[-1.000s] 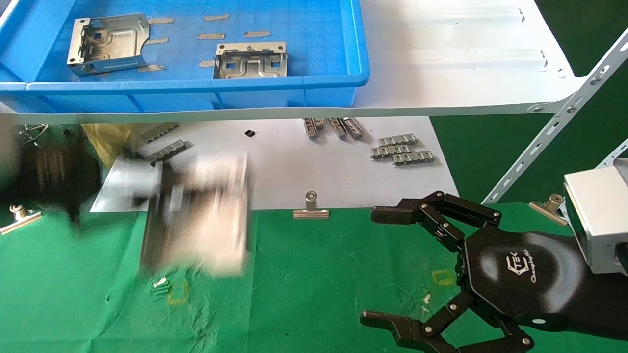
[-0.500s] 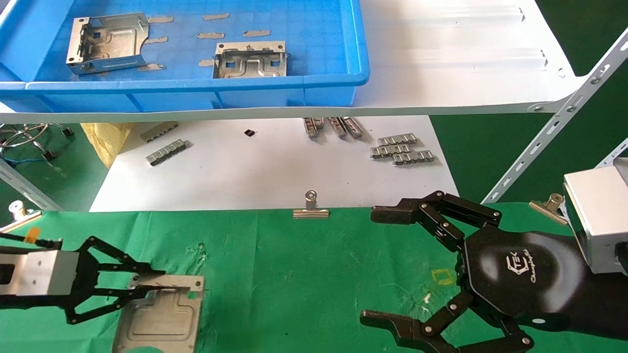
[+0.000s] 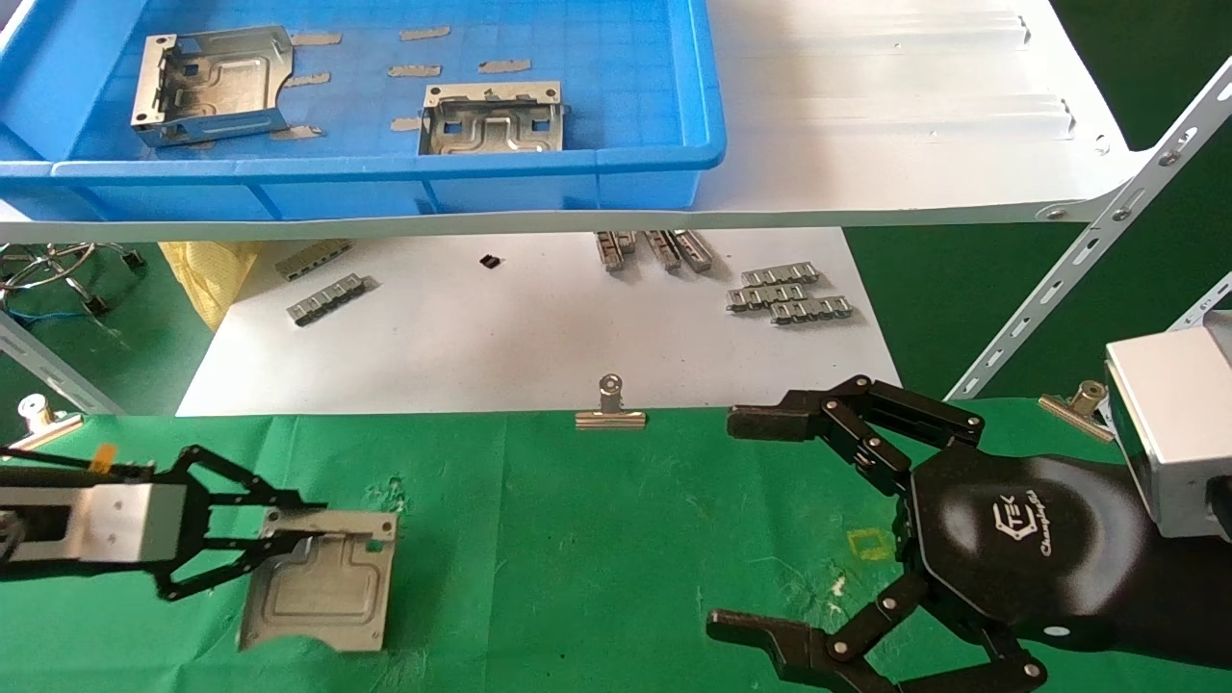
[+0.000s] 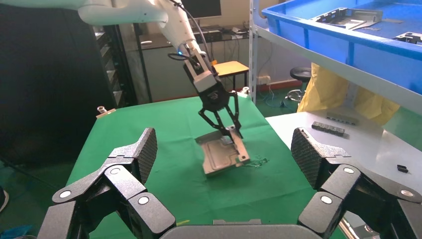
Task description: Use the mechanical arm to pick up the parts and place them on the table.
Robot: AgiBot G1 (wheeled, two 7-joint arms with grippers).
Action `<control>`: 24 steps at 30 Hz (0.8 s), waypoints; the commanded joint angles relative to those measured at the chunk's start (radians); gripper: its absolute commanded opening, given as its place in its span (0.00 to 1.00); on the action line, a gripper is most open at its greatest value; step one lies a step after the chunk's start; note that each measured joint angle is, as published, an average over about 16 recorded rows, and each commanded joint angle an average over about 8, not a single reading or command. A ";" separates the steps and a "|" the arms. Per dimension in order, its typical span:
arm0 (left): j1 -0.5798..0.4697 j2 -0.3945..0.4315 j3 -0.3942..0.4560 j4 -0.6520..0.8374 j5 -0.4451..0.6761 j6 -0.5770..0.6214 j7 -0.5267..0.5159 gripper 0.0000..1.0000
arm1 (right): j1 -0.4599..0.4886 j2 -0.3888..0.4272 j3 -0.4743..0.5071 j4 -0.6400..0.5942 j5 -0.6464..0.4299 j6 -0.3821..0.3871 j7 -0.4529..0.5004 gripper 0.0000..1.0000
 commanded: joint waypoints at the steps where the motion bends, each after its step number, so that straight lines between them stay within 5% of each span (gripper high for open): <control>1: 0.004 0.013 -0.006 0.018 -0.008 -0.016 0.013 1.00 | 0.000 0.000 0.000 0.000 0.000 0.000 0.000 1.00; 12: 0.000 0.028 -0.030 0.077 -0.059 0.032 0.013 1.00 | 0.000 0.000 0.000 0.000 0.000 0.000 0.000 1.00; 24: 0.107 -0.038 -0.047 0.062 -0.283 0.110 -0.304 1.00 | 0.000 0.000 0.000 0.000 0.000 0.000 0.000 1.00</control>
